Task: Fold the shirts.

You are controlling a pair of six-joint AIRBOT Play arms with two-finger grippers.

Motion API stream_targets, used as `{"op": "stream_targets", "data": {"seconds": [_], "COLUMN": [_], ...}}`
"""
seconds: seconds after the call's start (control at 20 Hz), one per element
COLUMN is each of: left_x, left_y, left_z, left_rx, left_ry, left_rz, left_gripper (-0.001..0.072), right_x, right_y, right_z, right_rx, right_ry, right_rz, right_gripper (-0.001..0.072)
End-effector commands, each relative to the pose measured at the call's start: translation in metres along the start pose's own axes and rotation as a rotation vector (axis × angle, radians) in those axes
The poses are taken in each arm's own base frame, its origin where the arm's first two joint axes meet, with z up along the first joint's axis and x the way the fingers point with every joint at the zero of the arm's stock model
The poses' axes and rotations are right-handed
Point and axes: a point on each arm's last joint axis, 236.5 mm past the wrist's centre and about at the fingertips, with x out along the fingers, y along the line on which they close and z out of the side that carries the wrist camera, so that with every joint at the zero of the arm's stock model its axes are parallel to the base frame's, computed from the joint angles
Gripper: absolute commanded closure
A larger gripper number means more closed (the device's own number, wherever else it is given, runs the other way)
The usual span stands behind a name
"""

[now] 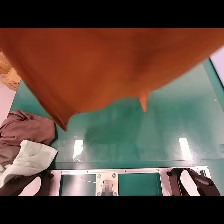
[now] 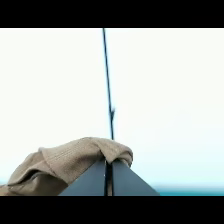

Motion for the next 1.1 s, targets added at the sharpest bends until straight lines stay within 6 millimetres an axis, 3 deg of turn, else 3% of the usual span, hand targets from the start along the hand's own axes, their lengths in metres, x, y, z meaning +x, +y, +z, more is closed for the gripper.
{"op": "stream_targets", "data": {"seconds": [0.0,0.1,0.2,0.3,0.45,0.55,0.65,0.75,0.85,1.0,1.05], "left_x": [-0.002,0.017,0.044,0.082,0.139,0.173,0.201,0.223,0.241,0.255,0.254], "left_y": [0.015,0.041,0.068,0.096,0.131,0.145,0.146,0.135,0.115,0.099,0.098], "left_z": [0.006,-0.018,-0.06,-0.121,-0.222,-0.292,-0.362,-0.423,-0.473,-0.52,-0.523], "left_rx": [0.014,-0.033,-0.109,-0.205,-0.366,-0.487,-0.57,-0.623,-0.66,-0.705,-0.723], "left_ry": [-0.027,0.014,0.09,0.215,0.402,0.514,0.627,0.728,0.809,0.874,0.884], "left_rz": [0.069,0.111,0.127,0.119,0.081,0.036,0.002,-0.032,-0.069,-0.081,-0.077], "left_gripper": [0.0688,0.0688,0.0688,0.0688,0.0687,0.0687,0.0687,0.0687,0.0687,0.0663,0.032], "right_x": [-0.016,0.007,0.043,0.089,0.151,0.189,0.214,0.225,0.223,0.208,0.2], "right_y": [0.002,-0.011,-0.03,-0.052,-0.084,-0.102,-0.114,-0.122,-0.128,-0.128,-0.13], "right_z": [0.03,0.009,-0.033,-0.099,-0.213,-0.288,-0.356,-0.42,-0.471,-0.519,-0.526], "right_rx": [-0.036,-0.012,0.041,0.109,0.214,0.27,0.317,0.357,0.395,0.425,0.417], "right_ry": [-0.114,-0.056,0.047,0.195,0.4,0.508,0.61,0.716,0.821,0.958,0.995], "right_rz": [-0.031,-0.027,-0.009,0.014,0.006,-0.012,-0.028,-0.043,-0.051,-0.04,-0.04], "right_gripper": [0.0694,0.0694,0.0694,0.0694,0.0694,0.0694,0.0694,0.0694,0.0694,0.0693,0.0678]}}
